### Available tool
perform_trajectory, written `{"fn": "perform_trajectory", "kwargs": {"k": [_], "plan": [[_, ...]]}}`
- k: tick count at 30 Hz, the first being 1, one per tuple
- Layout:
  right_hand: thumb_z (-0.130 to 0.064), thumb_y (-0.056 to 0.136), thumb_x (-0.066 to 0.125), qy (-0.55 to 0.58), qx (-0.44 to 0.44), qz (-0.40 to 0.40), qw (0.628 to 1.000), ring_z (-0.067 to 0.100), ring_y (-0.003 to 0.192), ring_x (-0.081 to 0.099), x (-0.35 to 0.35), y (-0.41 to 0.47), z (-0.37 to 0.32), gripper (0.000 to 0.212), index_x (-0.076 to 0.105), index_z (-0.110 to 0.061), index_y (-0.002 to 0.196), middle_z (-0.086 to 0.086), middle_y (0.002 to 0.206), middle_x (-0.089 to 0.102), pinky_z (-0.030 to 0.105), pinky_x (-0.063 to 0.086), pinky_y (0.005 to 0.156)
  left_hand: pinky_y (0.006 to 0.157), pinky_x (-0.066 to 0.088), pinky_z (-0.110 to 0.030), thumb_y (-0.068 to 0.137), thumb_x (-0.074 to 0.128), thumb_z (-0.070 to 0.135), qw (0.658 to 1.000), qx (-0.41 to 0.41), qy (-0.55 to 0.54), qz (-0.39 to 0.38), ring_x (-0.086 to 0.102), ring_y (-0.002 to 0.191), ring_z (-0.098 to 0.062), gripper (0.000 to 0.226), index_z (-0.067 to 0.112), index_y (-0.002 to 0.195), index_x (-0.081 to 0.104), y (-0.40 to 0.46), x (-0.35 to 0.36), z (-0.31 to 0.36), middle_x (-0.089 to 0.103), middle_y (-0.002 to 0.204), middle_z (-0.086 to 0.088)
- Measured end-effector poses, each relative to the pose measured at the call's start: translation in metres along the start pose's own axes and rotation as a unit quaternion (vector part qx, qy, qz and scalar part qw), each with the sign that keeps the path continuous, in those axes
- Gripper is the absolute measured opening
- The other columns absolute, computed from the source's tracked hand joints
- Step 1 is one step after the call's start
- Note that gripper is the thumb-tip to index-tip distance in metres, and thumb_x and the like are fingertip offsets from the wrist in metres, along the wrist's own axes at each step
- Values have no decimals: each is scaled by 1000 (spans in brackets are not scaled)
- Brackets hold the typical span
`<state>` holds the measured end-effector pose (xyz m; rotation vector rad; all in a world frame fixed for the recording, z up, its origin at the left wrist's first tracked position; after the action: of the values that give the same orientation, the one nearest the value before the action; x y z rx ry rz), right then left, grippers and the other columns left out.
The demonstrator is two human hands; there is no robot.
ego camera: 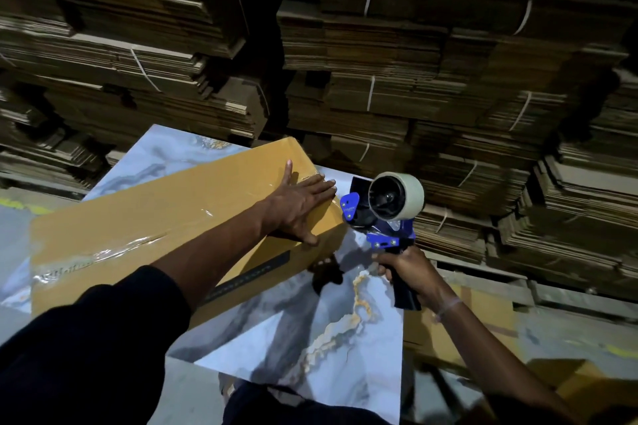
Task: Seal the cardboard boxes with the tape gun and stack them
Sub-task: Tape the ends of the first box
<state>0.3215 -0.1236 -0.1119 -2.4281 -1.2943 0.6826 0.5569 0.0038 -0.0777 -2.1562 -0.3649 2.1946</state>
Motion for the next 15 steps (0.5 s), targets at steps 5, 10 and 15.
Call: {"fn": "perform_trajectory", "kwargs": {"k": [5, 10, 15], "plan": [[-15, 91, 75, 0, 8, 7, 1000, 22, 55, 55, -7, -17, 27, 29, 71, 1, 67, 16, 60, 63, 30, 45, 60, 110, -14, -81, 76, 58, 84, 1000, -4, -16, -7, -7, 160, -18, 123, 25, 166, 0, -2, -1, 0, -4, 174, 4], [-14, 93, 74, 25, 23, 27, 999, 26, 55, 54, 1, -22, 58, 34, 70, 7, 66, 20, 59, 60, 34, 44, 62, 111, -14, -80, 81, 63, 76, 999, -10, -27, -23, -12, 159, -18, 119, 23, 166, -2, -4, -3, 6, -10, 173, 3], [-11, 92, 75, 54, 22, 30, 998, 20, 50, 53, 22, -16, 64, 33, 68, -4, 60, 11, 55, 60, 29, 44, 58, 122, -18, -61, 92, 65, 56, 998, 29, -29, -40, -14, 159, -23, 108, 17, 165, -6, -6, 1, 26, -14, 172, -4]]}}
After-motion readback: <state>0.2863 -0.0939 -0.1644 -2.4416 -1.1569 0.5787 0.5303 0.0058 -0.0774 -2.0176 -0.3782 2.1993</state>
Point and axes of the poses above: each hand's wrist, its own y-axis towards the middle knuckle, its own x-axis out of the palm, z = x × y, the point moved 7 cm from there along y, towards the middle knuckle
